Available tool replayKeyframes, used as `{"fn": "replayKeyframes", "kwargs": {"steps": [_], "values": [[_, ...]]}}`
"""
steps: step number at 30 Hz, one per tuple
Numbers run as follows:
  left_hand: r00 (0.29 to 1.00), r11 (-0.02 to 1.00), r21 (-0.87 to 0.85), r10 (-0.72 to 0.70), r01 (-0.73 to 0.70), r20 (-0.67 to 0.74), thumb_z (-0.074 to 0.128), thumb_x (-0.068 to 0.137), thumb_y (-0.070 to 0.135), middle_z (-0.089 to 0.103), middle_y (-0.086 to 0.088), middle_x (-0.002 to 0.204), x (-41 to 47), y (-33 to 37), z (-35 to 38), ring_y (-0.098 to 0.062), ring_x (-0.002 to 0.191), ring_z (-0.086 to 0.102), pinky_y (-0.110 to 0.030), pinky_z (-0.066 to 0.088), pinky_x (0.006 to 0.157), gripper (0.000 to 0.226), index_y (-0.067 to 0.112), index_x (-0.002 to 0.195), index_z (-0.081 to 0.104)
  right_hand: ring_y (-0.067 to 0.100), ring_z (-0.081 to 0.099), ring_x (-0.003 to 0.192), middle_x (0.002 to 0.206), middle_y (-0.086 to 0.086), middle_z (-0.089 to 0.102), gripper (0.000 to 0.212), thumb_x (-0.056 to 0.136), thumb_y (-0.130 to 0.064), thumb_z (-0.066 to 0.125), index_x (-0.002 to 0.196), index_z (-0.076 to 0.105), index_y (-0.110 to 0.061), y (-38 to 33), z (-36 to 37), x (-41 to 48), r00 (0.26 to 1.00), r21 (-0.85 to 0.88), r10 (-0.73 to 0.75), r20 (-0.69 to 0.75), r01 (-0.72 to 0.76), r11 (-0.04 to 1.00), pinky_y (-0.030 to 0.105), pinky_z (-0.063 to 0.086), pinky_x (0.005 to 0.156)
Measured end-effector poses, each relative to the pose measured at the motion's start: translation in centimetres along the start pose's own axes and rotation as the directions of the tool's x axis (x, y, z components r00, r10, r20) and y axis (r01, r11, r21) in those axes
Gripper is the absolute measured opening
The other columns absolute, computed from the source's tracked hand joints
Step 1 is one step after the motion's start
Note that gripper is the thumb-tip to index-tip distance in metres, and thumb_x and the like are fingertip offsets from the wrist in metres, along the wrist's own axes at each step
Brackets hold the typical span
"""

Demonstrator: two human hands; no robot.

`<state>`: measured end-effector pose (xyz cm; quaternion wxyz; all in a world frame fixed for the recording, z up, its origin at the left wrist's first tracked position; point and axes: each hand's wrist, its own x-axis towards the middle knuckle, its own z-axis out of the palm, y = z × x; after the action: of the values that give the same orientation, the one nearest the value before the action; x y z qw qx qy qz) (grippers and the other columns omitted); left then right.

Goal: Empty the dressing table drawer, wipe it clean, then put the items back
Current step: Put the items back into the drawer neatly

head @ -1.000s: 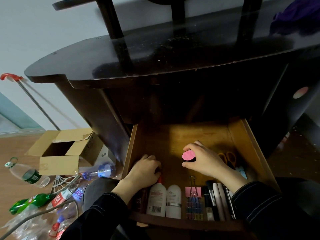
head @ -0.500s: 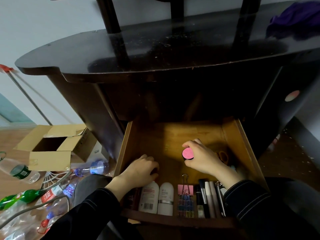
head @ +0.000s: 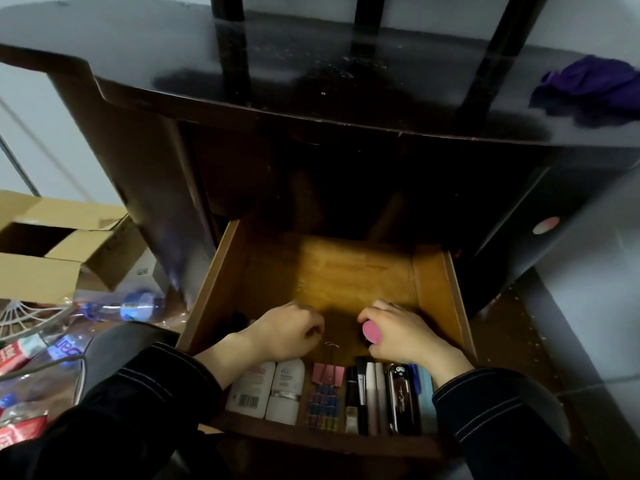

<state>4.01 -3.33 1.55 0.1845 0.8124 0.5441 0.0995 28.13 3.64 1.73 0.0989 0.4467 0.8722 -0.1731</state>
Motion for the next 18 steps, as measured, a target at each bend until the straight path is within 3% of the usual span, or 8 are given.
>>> {"fn": "replayKeyframes", "kwargs": {"steps": [8, 13, 18], "values": [[0.998, 0.995, -0.084, -0.054, 0.055, 0.017, 0.056, 0.096, 0.024, 0.07, 0.004, 0.094, -0.3, -0.5, -0.6, -0.012, 0.086, 0.063, -0.028, 0.051, 0.075, 0.016, 0.019, 0.096, 0.071, 0.013, 0.052, 0.114, 0.126, -0.013, 0.049, 0.046, 0.086, -0.021, 0.07, 0.128, 0.058, -0.035, 0.4, 0.0, -0.6, 0.999, 0.027, 0.015, 0.045, -0.017, 1.0, 0.033, 0.051, 0.09], [0.996, 0.993, -0.097, -0.068, 0.073, 0.05, 0.055, 0.097, 0.023, 0.07, 0.001, 0.093, -0.4, -0.8, -0.7, -0.014, 0.084, 0.064, -0.034, 0.053, 0.075, 0.017, 0.017, 0.095, 0.071, 0.007, 0.054, 0.098, 0.118, -0.015, 0.053, 0.039, 0.092, -0.011, 0.061, 0.119, 0.064, -0.038, 1.2, -0.2, -0.9, 0.998, 0.058, 0.055, -0.038, -0.053, 0.997, 0.023, 0.043, 0.071], [0.996, 0.994, -0.091, -0.055, 0.062, 0.072, 0.054, 0.097, 0.023, 0.07, 0.001, 0.092, -0.3, -0.7, -0.6, -0.015, 0.083, 0.065, -0.037, 0.054, 0.076, 0.018, 0.016, 0.094, 0.07, 0.007, 0.056, 0.093, 0.116, -0.013, 0.057, 0.031, 0.092, -0.014, 0.066, 0.115, 0.066, -0.035, 1.4, 0.1, -0.8, 0.997, 0.046, 0.064, -0.049, -0.062, 0.997, 0.018, 0.04, 0.065]]}}
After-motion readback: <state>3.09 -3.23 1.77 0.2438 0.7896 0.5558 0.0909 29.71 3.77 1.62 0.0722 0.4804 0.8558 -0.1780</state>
